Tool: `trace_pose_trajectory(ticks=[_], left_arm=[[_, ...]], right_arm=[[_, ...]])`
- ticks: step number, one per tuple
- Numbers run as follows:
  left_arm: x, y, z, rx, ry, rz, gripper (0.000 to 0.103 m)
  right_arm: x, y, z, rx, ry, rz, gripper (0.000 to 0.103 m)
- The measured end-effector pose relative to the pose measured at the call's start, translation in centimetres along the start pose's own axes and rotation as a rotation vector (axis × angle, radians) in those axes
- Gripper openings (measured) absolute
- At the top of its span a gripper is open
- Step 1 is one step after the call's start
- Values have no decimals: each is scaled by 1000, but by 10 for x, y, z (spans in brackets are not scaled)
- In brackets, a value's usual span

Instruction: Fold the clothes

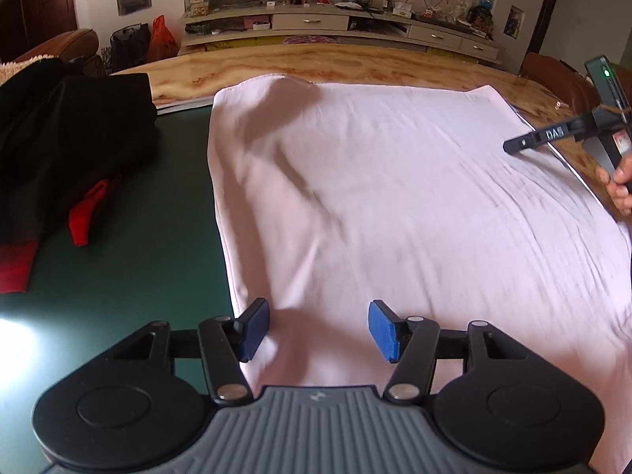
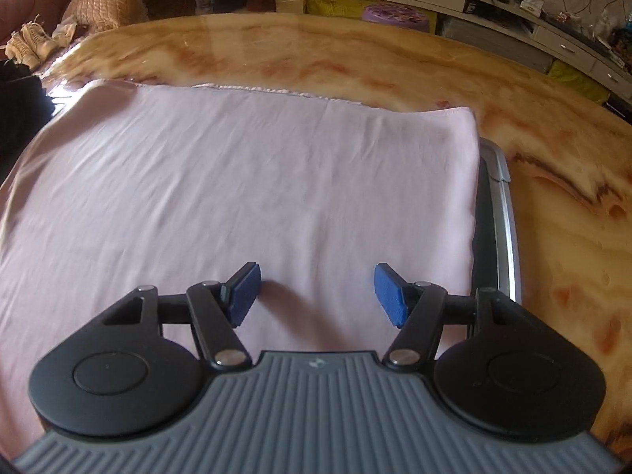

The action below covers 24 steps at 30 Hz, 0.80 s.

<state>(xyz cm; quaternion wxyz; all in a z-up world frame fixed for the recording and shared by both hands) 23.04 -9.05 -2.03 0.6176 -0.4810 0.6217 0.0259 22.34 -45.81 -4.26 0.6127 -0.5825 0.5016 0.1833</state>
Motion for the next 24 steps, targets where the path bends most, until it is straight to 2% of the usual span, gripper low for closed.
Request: trace_pose_trajectory(ticks=[4, 7, 13, 17, 19, 22, 24], left_arm=[[-2, -7, 2, 16, -1, 3, 63], [-1, -39, 10, 49, -25, -68, 64], [49, -144, 57, -64, 24, -188, 65], [91, -182, 93, -204, 64, -198, 64], [106, -186, 108, -258, 13, -191, 63], [110, -189, 124, -269, -82, -207, 60], [109, -190, 135, -293, -221, -186, 58]], right_arm=[[15, -8, -45, 112, 74, 23, 74], [22, -18, -64, 139, 168, 38, 74], [20, -57, -46, 201, 72, -66, 74], [39, -80, -31, 190, 63, -52, 74], [49, -86, -36, 220, 65, -38, 74], [64, -82, -51, 253, 104, 1, 74], [67, -76, -60, 253, 109, -7, 74]])
Point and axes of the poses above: each gripper's, at about its wrist camera, not at the fingertips, and x roughly the way its jaws point, z to its left, y to its underside, the point moved 3 cm from there along x, roughly the way its jaws point, and after that the axes turned 13 degrees about y, right-handed, at the moved point
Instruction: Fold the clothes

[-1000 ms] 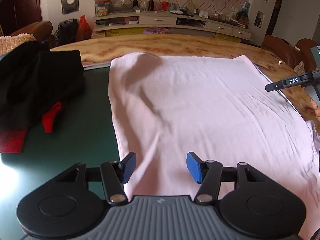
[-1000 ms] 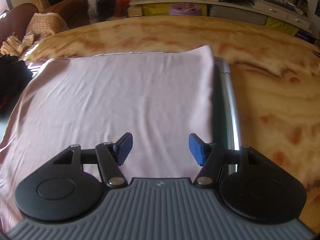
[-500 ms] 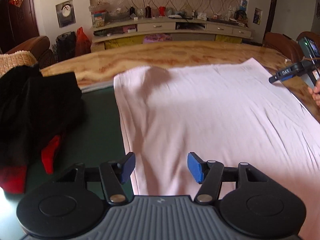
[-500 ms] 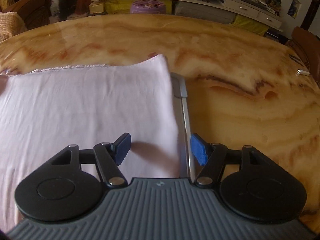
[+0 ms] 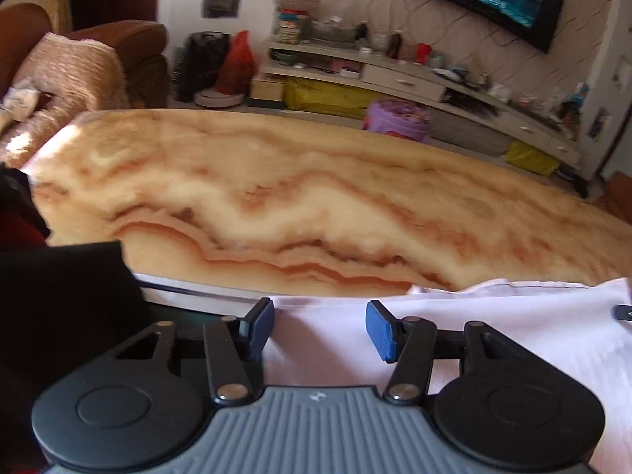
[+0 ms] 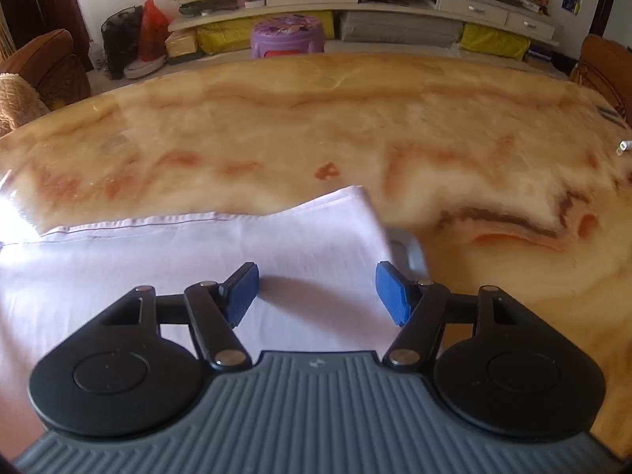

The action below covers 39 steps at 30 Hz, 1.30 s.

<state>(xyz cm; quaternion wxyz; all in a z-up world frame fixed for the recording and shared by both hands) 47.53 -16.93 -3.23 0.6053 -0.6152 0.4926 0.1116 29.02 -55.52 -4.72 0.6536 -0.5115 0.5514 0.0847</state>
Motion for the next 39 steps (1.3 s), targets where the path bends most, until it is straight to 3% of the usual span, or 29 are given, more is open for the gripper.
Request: trace_pose_trajectory(ticks=[2, 6, 11, 13, 14, 15, 17, 21, 24, 25, 26, 29, 34, 39], left_arm=[[0, -3, 14, -31, -61, 0, 60], [-5, -4, 28, -132, 130, 20, 64], [0, -8, 29, -203, 221, 25, 63], [2, -8, 24, -183, 213, 27, 49], [3, -7, 20, -169, 207, 35, 22], [5, -6, 17, -163, 200, 49, 4], [1, -3, 14, -145, 153, 22, 2], [-38, -8, 1, -47, 78, -167, 2], [-60, -10, -22, 72, -25, -250, 2], [-59, -9, -30, 112, -54, -236, 3], [-55, -8, -34, 130, -88, -199, 10], [-40, -5, -30, 102, -171, -133, 24], [-22, -3, -4, -34, -63, -36, 28], [-14, 1, 25, -173, 78, -16, 49]], right_arm=[[0, 2, 1, -17, 0, -6, 74], [-1, 3, 4, -22, 16, -12, 74], [-3, 5, 2, -27, 2, -30, 74], [-3, 5, 2, -24, 1, -34, 74], [-3, 6, 2, -23, 3, -36, 74], [-3, 6, 3, -22, 6, -39, 74], [-3, 6, 3, -20, 8, -41, 74], [-3, 6, 3, -25, 3, -42, 74], [-3, 7, 2, -26, 1, -46, 74], [-3, 7, 2, -26, 1, -47, 74], [-3, 7, 2, -26, 1, -47, 74], [-3, 7, 2, -25, 2, -46, 74], [-3, 7, 3, -32, 0, -46, 74], [-3, 9, 2, -28, 0, -54, 74]])
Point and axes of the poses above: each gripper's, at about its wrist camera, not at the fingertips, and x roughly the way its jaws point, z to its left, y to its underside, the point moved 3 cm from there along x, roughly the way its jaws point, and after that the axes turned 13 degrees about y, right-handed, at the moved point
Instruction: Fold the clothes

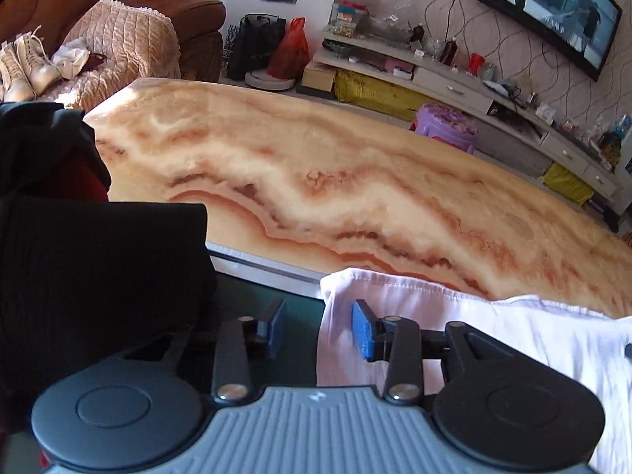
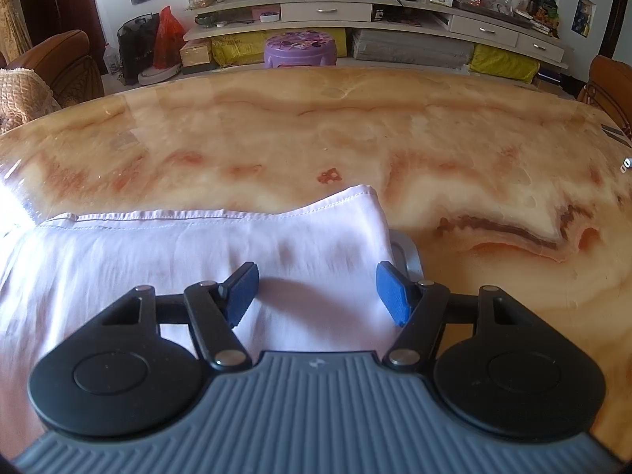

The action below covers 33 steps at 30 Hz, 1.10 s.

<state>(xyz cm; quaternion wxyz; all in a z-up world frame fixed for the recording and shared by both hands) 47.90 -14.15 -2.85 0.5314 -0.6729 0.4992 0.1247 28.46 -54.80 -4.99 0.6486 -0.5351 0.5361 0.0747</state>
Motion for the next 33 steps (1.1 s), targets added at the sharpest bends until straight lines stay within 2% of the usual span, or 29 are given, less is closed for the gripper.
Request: trace_pose_trajectory(ticks=[4, 7, 8, 9, 11, 14, 17, 18, 22, 25, 26, 27, 28, 30, 33], left_arm=[[-1, 1, 21, -105, 105, -27, 52], [1, -1, 27, -122, 130, -35, 50], [2, -1, 27, -118, 129, -35, 46], [3, 0, 26, -112, 126, -31, 27], [6, 2, 25, -108, 118, -26, 5], [-3, 4, 15, -38, 118, -123, 3], [-22, 5, -4, 91, 98, -258, 2], [-24, 5, -9, 131, 65, -279, 3], [-7, 6, -23, 209, -67, -218, 5], [5, 10, -25, 206, -153, -152, 12], [6, 9, -22, 186, -180, -141, 27], [5, 9, -19, 167, -199, -140, 36], [2, 9, -15, 150, -216, -150, 37], [-8, 7, -9, 116, -188, -170, 37], [-24, 11, -12, 109, -22, -161, 40]], right_arm=[[0, 0, 0, -1, 0, 0, 74], [0, -1, 2, -5, 0, -1, 74], [0, -1, 2, -4, 0, -2, 74], [0, 0, 2, -3, 0, -3, 74], [0, 0, 2, -2, 1, -4, 74], [1, 0, 2, -2, 0, -5, 74], [0, 1, 1, -3, -1, -10, 74], [0, 1, 1, -3, -2, -12, 74], [0, 2, 1, 0, -2, -15, 74], [0, 2, 1, -1, -2, -14, 74], [0, 1, 1, -3, -3, -13, 74], [0, 1, 0, -5, -4, -13, 74], [0, 1, 0, -6, -5, -12, 74], [-1, 1, 0, -7, -6, -12, 74], [-1, 1, 0, -7, -6, -10, 74]])
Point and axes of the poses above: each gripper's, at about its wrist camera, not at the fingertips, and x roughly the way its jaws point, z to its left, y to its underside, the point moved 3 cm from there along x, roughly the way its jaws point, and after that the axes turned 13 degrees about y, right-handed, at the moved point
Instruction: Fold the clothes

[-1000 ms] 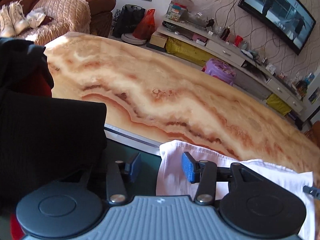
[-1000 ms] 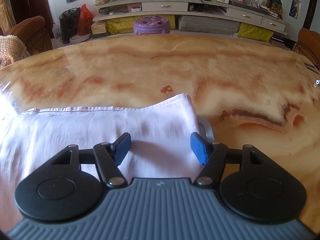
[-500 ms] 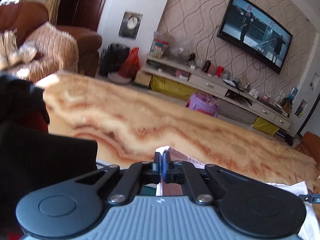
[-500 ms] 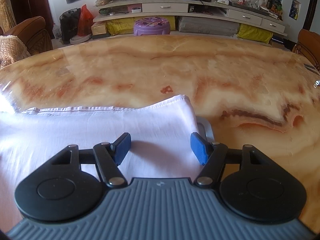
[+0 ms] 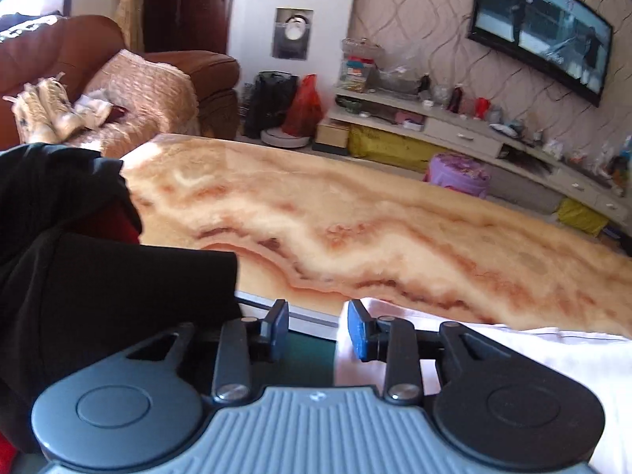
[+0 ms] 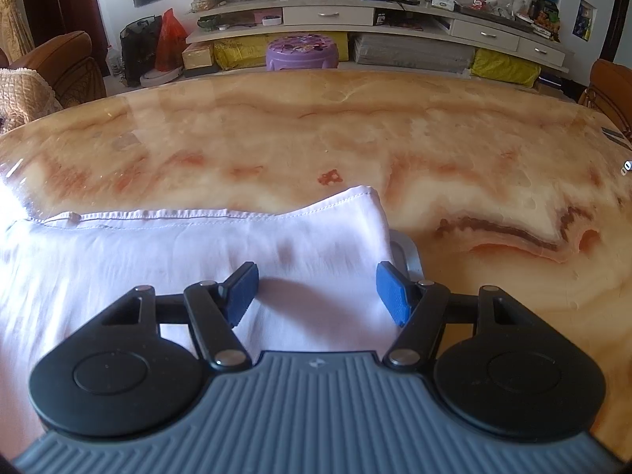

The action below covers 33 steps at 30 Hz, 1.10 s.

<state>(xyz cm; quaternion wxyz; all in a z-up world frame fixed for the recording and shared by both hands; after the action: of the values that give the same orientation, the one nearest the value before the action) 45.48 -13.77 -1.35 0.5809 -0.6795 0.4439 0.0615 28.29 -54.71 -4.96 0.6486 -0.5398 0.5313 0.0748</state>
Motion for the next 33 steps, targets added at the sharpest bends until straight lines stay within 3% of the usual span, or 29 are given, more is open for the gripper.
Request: trace_pose_trajectory(ticks=[2, 3, 5, 8, 10, 13, 17, 20, 23, 27, 33], left_arm=[[-7, 10, -9, 50, 75, 30, 45], [-5, 19, -15, 91, 77, 64, 45], [-1, 34, -21, 153, 46, 120, 45], [-5, 48, -26, 232, -28, 136, 47], [-12, 49, -27, 234, -60, 147, 48], [-38, 44, -32, 217, -48, 115, 49], [-80, 54, -51, 220, 35, 142, 56], [-102, 83, -64, 210, 61, 178, 59], [-109, 113, -71, 213, 63, 217, 59], [-105, 133, -69, 237, 6, 236, 60], [-105, 133, -63, 240, -9, 227, 66]], right_arm=[[-1, 0, 1, 0, 4, 3, 74], [-2, 0, 1, -1, 6, 8, 74], [-6, 3, 2, -11, 0, 18, 74], [-20, 12, -4, -4, -6, 16, 74], [-35, 18, -14, 11, -20, 19, 74], [-67, 31, -33, 36, -40, 14, 74], [-114, 60, -46, -11, -95, 49, 74], [-148, 88, -31, -125, -111, 22, 74], [-160, 106, -8, -150, -160, 21, 74], [-154, 107, 28, -121, -227, 26, 74], [-121, 96, 68, -238, -198, 28, 74]])
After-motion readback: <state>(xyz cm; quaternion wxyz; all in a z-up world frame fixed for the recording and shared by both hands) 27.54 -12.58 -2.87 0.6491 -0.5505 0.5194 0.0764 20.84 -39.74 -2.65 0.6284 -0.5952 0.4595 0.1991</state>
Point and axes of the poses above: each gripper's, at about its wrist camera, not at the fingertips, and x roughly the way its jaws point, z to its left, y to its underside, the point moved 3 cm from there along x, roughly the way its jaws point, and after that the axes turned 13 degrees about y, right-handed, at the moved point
